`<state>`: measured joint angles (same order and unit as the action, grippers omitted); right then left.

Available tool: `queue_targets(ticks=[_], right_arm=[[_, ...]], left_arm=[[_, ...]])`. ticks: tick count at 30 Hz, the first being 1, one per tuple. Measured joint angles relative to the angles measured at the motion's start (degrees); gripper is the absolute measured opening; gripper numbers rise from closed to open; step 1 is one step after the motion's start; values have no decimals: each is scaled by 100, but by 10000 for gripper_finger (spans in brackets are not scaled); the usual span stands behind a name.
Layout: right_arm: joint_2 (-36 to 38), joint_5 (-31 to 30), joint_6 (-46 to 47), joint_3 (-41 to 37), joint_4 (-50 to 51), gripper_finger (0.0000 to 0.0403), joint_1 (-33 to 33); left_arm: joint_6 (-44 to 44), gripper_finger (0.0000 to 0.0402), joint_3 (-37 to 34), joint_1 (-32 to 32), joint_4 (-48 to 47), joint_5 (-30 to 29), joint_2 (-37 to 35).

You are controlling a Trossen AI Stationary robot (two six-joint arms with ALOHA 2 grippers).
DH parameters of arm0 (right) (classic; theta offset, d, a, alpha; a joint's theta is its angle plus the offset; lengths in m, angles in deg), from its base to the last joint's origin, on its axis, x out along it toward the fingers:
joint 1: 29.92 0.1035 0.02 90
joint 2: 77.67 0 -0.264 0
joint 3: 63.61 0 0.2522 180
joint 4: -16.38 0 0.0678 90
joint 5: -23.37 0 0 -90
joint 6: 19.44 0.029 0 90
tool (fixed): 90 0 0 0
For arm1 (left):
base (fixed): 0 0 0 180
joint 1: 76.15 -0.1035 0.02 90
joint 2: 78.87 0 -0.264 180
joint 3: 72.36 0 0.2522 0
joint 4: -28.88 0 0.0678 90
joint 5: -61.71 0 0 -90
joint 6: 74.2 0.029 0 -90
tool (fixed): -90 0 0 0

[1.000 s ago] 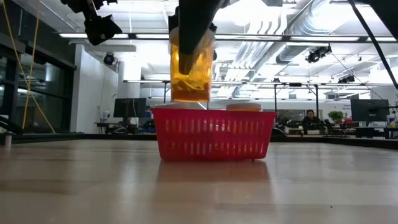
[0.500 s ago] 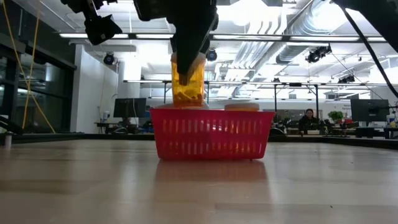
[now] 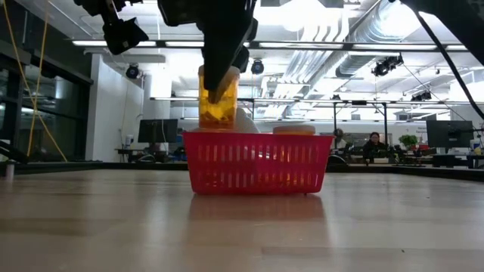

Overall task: Pick and place pill bottles into a basket
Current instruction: Put the orange pill bottle into the red basket

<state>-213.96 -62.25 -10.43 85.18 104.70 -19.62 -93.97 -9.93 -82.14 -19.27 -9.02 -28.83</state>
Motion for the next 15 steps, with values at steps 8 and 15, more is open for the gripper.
queue_targets(ticks=[8,15], right_arm=[[-27,17,152,-166,-461,191,171],[-33,28,202,-382,-432,198,198]], left_arm=[[0,326,0,-1,0,0,-1],[0,326,0,-1,2,0,-2]])
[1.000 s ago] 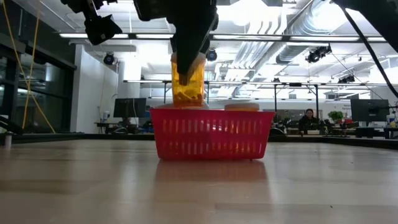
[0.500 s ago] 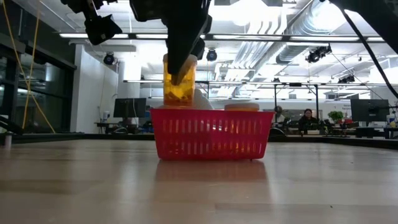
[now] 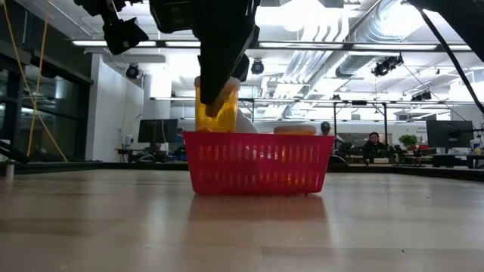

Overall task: Pick and place pill bottles into a basket
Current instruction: Put the orange pill bottle into the red basket

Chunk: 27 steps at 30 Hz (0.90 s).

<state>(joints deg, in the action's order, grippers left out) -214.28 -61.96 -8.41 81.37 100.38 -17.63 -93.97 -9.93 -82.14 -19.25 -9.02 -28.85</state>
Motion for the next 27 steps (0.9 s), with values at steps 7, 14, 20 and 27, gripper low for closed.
queue_targets(ticks=[7,14,20,27], right_arm=[[0,-24,-48,0,-82,193,-19],[0,0,76,0,-82,205,-28],[-114,107,85,9,-129,195,-25],[-321,249,57,9,-81,201,-25]], left_arm=[[-20,326,0,2,-2,0,2],[-22,326,0,0,-4,0,2],[-22,326,0,0,-6,0,2],[-24,326,0,1,-31,21,0]])
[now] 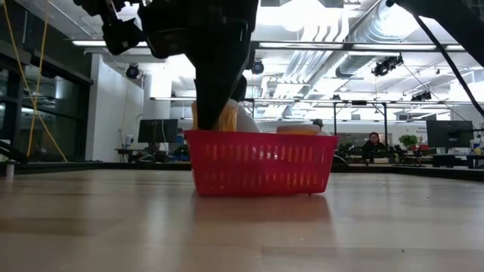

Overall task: Pick and place pill bottles into a basket
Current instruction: Put the orange pill bottle into the red basket

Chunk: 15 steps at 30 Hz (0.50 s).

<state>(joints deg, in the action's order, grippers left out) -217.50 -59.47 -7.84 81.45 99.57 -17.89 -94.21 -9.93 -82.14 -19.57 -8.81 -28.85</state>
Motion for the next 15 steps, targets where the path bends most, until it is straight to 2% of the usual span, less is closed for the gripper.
queue_targets(ticks=[9,15], right_arm=[[-20,21,104,0,18,210,-2],[-20,41,142,0,18,232,-2]], left_arm=[[-1,326,1,0,-19,64,0],[-1,326,0,-1,-19,66,1]])
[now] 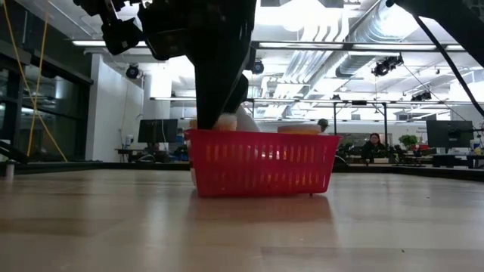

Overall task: Pick and place pill bottles into a basket
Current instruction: Put the orange pill bottle into the red basket

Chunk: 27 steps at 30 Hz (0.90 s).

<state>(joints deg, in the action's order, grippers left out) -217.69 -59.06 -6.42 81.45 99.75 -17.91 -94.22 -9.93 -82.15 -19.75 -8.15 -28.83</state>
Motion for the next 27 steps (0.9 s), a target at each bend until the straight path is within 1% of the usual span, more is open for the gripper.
queue_targets(ticks=[6,10,19,27], right_arm=[[0,24,2,0,75,271,-7],[0,-98,1,0,222,289,-11],[0,6,-13,2,358,294,-76],[60,-62,-144,74,716,294,-103]], left_arm=[[1,326,1,1,0,0,-1],[8,326,1,0,0,0,-2],[30,326,1,2,0,0,-2],[27,326,0,2,2,0,-1]])
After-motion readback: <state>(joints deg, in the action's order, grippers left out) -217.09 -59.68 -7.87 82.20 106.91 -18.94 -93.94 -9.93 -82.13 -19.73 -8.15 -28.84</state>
